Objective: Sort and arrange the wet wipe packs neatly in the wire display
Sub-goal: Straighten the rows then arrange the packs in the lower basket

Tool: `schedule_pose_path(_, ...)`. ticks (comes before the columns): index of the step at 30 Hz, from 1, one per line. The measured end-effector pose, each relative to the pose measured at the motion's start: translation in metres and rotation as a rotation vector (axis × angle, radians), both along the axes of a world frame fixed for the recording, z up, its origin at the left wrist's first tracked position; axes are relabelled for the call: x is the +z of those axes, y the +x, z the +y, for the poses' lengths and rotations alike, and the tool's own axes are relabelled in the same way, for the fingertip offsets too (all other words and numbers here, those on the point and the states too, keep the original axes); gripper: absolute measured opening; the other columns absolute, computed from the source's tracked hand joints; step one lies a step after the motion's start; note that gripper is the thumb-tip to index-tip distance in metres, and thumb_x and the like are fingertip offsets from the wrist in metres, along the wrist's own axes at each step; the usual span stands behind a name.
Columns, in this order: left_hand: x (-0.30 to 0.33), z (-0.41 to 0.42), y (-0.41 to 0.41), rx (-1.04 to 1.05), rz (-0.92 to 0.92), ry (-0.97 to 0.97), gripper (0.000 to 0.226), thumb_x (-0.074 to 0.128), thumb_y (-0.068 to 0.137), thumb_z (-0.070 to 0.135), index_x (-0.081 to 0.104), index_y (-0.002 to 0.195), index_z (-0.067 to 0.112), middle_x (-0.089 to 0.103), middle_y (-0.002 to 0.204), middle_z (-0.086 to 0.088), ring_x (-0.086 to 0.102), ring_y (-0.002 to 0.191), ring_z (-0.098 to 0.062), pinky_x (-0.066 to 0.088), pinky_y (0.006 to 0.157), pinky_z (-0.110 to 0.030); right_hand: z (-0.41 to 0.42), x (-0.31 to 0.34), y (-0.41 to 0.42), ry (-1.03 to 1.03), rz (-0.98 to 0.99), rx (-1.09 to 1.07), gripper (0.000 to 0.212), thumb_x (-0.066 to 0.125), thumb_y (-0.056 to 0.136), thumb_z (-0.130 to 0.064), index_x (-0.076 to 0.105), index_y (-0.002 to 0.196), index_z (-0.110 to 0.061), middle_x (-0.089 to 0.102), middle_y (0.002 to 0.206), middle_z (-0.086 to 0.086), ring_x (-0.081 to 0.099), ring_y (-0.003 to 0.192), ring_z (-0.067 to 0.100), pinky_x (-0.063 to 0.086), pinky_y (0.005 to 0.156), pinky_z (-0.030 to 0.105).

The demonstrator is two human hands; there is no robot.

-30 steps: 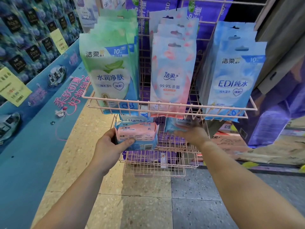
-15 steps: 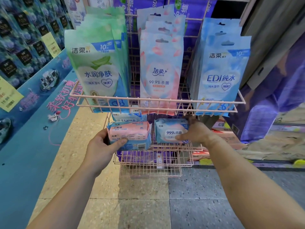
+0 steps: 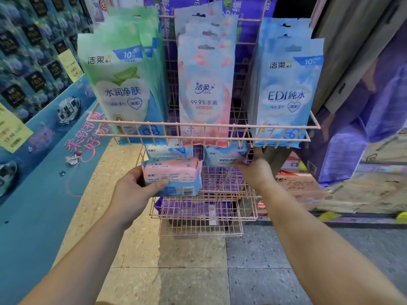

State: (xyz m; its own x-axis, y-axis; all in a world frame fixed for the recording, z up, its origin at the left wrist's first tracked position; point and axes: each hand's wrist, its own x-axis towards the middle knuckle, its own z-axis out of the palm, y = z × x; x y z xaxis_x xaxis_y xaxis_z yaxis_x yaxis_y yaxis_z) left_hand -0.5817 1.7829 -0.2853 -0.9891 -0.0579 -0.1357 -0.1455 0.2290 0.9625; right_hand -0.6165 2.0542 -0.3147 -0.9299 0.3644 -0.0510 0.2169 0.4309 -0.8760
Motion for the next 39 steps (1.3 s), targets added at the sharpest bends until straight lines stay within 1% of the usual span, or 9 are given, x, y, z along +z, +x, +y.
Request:
schedule_pose_path(6, 0.005, 0.058, -0.021, -0.091, -0.118, 0.077, 0.026, 0.075, 0.079, 0.021, 0.064, 0.103, 0.016, 0.072, 0.097, 0.002, 0.07, 0.087, -0.014, 0.057, 0.084, -0.033, -0.017, 0.024, 0.036, -0.124, -0.038, 0.061, 0.03, 0.045, 0.094, -0.044, 0.05, 0.121, -0.032, 0.062, 0.114, -0.006, 0.062, 0.103, 0.021, 0.041, 0.079, 0.03)
schedule_pose_path(13, -0.03, 0.119, -0.046, -0.403, -0.214, -0.823, 0.062, 0.047, 0.089, 0.055, 0.037, 0.137, 0.016, 0.059, 0.127, -0.007, 0.062, 0.106, -0.028, 0.049, 0.089, -0.036, -0.006, 0.023, 0.034, 0.513, -0.52, 0.296, 0.044, 0.045, 0.095, -0.036, 0.04, 0.132, -0.014, 0.06, 0.115, 0.01, 0.054, 0.089, 0.024, 0.044, 0.075, 0.029)
schedule_pose_path(16, -0.025, 0.11, -0.038, -0.427, -0.029, -0.868, 0.046, 0.048, 0.091, 0.048, 0.047, 0.127, 0.019, 0.058, 0.124, -0.006, 0.06, 0.101, -0.026, 0.046, 0.082, -0.034, -0.007, 0.023, 0.036, 0.472, -0.522, 0.315, 0.05, 0.05, 0.093, -0.038, 0.037, 0.136, -0.017, 0.059, 0.115, 0.006, 0.054, 0.09, 0.021, 0.044, 0.078, 0.029)
schedule_pose_path(19, -0.021, 0.062, -0.034, -0.127, 0.23, -0.807, 0.039, 0.058, 0.086, 0.04, 0.059, 0.121, 0.021, 0.059, 0.128, -0.007, 0.053, 0.112, -0.03, 0.044, 0.093, -0.035, -0.008, 0.025, 0.041, 0.391, -0.46, 0.256, 0.064, 0.054, 0.091, -0.039, 0.027, 0.146, -0.022, 0.058, 0.127, 0.005, 0.058, 0.095, 0.022, 0.045, 0.082, 0.029)
schedule_pose_path(25, -0.024, 0.005, -0.054, -0.057, -0.088, -1.156, 0.061, 0.057, 0.077, 0.058, 0.052, 0.127, 0.023, 0.054, 0.133, -0.006, 0.048, 0.122, -0.034, 0.038, 0.1, -0.04, -0.011, 0.019, 0.02, 0.191, -0.471, 0.164, 0.058, 0.069, 0.08, -0.042, 0.046, 0.127, -0.018, 0.062, 0.116, -0.001, 0.054, 0.087, 0.014, 0.039, 0.079, 0.021)
schedule_pose_path(28, -0.033, 0.016, -0.049, -0.203, 0.008, -1.084, 0.07, 0.061, 0.073, 0.06, 0.047, 0.135, 0.03, 0.046, 0.144, -0.001, 0.043, 0.13, -0.027, 0.033, 0.106, -0.036, -0.014, 0.017, 0.015, 0.177, -0.463, 0.179, 0.062, 0.074, 0.076, -0.039, 0.042, 0.125, -0.018, 0.057, 0.106, -0.003, 0.052, 0.089, 0.013, 0.039, 0.08, 0.021)
schedule_pose_path(32, -0.037, 0.015, -0.052, -0.073, -0.043, -0.634, 0.067, 0.076, 0.068, 0.036, 0.055, 0.129, 0.02, 0.055, 0.132, -0.008, 0.052, 0.121, -0.025, 0.041, 0.103, -0.03, -0.014, 0.016, 0.014, 0.157, -0.451, 0.156, 0.066, 0.079, 0.071, -0.038, 0.043, 0.123, -0.017, 0.062, 0.105, -0.001, 0.055, 0.087, 0.014, 0.04, 0.08, 0.021)
schedule_pose_path(36, -0.035, 0.018, -0.059, -0.067, -0.166, -0.576, 0.059, 0.079, 0.064, 0.045, 0.055, 0.112, 0.021, 0.065, 0.118, -0.004, 0.061, 0.106, -0.027, 0.05, 0.094, -0.037, -0.015, 0.021, 0.014, 0.098, -0.554, 0.161, 0.045, 0.076, 0.074, -0.041, 0.054, 0.106, -0.019, 0.058, 0.097, -0.004, 0.054, 0.08, 0.011, 0.041, 0.08, 0.022)
schedule_pose_path(39, -0.034, 0.019, -0.062, -0.087, -0.128, -0.548, 0.06, 0.078, 0.071, 0.037, 0.055, 0.123, 0.019, 0.064, 0.119, -0.007, 0.061, 0.107, -0.029, 0.05, 0.093, -0.039, -0.015, 0.026, 0.012, 0.07, -0.624, 0.164, 0.05, 0.074, 0.072, -0.051, 0.057, 0.104, -0.016, 0.059, 0.103, 0.001, 0.054, 0.085, 0.014, 0.042, 0.082, 0.026)
